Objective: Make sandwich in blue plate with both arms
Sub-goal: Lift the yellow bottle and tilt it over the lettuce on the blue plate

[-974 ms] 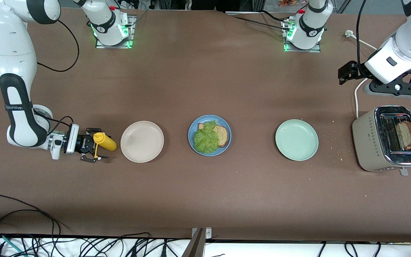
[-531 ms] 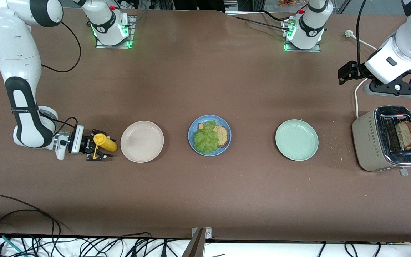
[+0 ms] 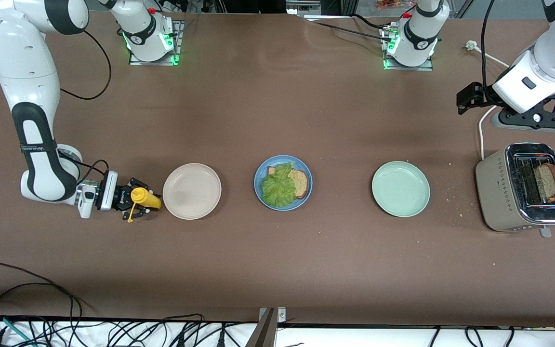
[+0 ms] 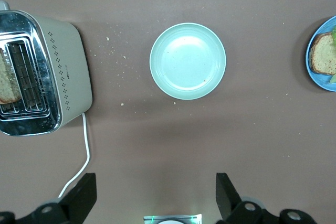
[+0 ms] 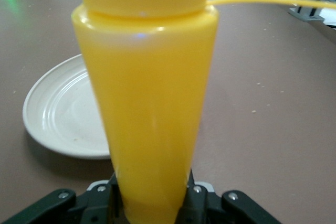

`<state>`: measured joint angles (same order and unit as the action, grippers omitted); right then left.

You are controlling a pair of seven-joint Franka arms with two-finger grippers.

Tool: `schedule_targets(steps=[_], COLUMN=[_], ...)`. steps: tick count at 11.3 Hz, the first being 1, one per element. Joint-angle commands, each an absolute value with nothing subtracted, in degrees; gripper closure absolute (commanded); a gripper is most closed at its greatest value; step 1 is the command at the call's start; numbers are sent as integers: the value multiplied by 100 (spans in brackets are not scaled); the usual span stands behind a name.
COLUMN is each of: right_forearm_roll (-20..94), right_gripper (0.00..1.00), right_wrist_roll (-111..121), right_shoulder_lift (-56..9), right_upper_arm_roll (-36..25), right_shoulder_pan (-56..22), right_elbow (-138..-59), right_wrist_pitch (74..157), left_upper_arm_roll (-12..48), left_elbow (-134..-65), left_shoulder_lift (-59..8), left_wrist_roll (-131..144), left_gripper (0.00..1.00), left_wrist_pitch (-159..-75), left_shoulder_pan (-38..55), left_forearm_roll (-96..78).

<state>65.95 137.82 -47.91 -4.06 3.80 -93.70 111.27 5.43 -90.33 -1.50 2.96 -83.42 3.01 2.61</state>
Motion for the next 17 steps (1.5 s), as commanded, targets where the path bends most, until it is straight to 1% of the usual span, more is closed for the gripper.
schedule_targets(steps=[1,3,4,7,10,14,17], right_forearm_roll=[5664,5004,4766,4132,3395,1885,910], right_gripper=[100,100,100,100,100,100,100], right_wrist_roll=[12581,11712,11211,9700,8345,6150,4794], right_shoulder_lift=[-4159,-3877,-3719,-3393,-3252,-3024,-3023], right_upper_arm_roll=[-439,-509,-684,-1474,-2002,-2048,-2039], right_shoulder_pan=[325,186,-42,-1174,-2089,-3135,-3926], right_elbow=[-9474,-9527,-9597,-9606,-9589,-9396,-9159], right_wrist_pitch=[11363,11460,11478,11575,11566,11532,11409], left_upper_arm_roll=[536,527,527,527,527,527,527], left_elbow=[-8903,-8903,-8903,-8903,-8903,-8903,-8903], left_shoulder_lift=[-202,-202,-202,-202,-202,-202,-202], left_wrist_roll=[167,167,167,167,167,167,167], left_gripper=[0,0,0,0,0,0,0], left_wrist_pitch=[-8262,-8262,-8262,-8262,-8262,-8262,-8262], left_shoulder_pan=[272,272,272,272,272,272,272], left_forearm_roll=[123,123,123,123,123,123,123])
